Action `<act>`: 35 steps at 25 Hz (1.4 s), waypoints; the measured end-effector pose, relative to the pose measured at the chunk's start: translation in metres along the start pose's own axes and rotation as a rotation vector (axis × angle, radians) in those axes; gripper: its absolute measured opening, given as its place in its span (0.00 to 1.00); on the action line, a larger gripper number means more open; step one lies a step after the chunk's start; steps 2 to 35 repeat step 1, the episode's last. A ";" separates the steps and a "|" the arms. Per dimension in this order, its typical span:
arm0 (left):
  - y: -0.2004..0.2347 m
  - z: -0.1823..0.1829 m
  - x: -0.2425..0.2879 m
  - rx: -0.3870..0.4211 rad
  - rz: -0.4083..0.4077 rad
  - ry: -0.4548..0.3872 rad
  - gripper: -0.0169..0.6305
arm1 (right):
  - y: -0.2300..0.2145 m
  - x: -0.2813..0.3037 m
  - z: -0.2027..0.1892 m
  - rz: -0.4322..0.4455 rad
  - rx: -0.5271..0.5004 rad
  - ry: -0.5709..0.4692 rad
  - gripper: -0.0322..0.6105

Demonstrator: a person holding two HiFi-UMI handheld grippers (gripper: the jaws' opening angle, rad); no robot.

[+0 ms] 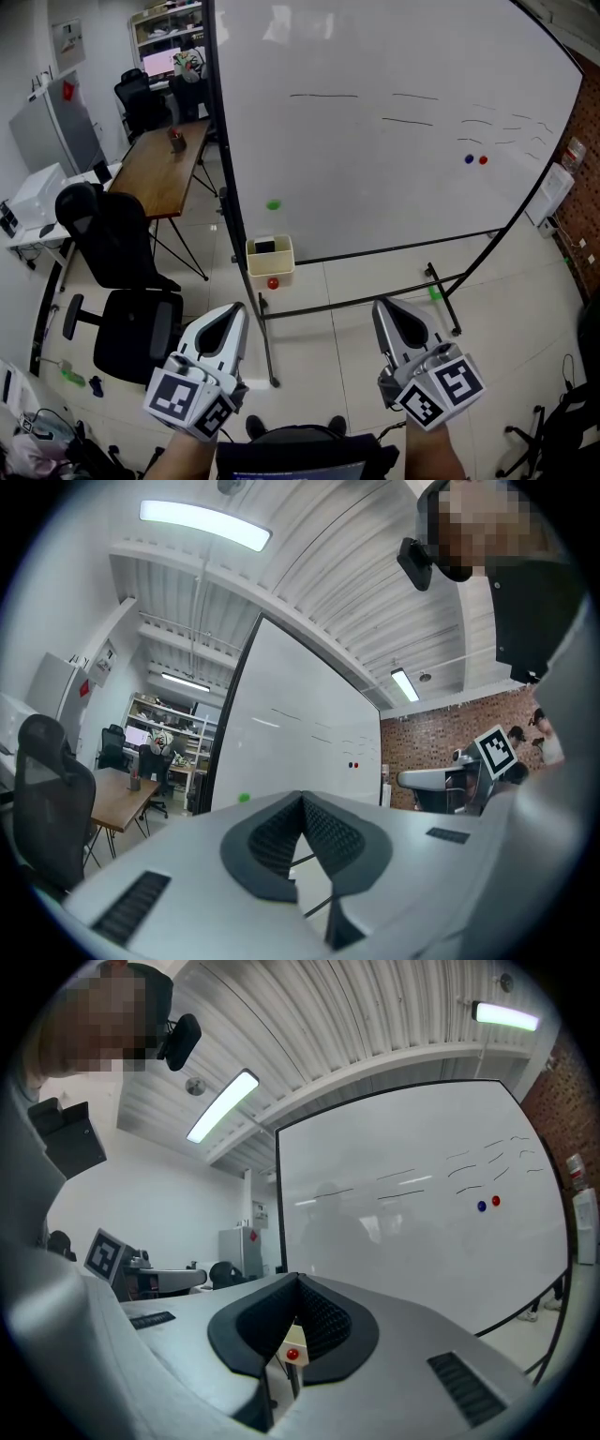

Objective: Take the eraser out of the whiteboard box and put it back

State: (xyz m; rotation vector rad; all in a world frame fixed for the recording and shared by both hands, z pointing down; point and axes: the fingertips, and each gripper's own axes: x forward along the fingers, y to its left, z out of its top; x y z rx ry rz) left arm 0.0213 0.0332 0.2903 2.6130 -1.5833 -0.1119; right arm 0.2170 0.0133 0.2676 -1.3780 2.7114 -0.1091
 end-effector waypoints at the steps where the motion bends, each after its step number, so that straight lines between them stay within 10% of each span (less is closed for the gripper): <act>1: 0.001 0.000 0.000 0.000 -0.001 0.000 0.08 | 0.000 0.000 0.000 -0.001 0.000 0.000 0.08; 35: 0.001 0.000 0.000 0.000 -0.001 0.000 0.08 | 0.000 0.000 0.000 -0.001 0.000 0.000 0.08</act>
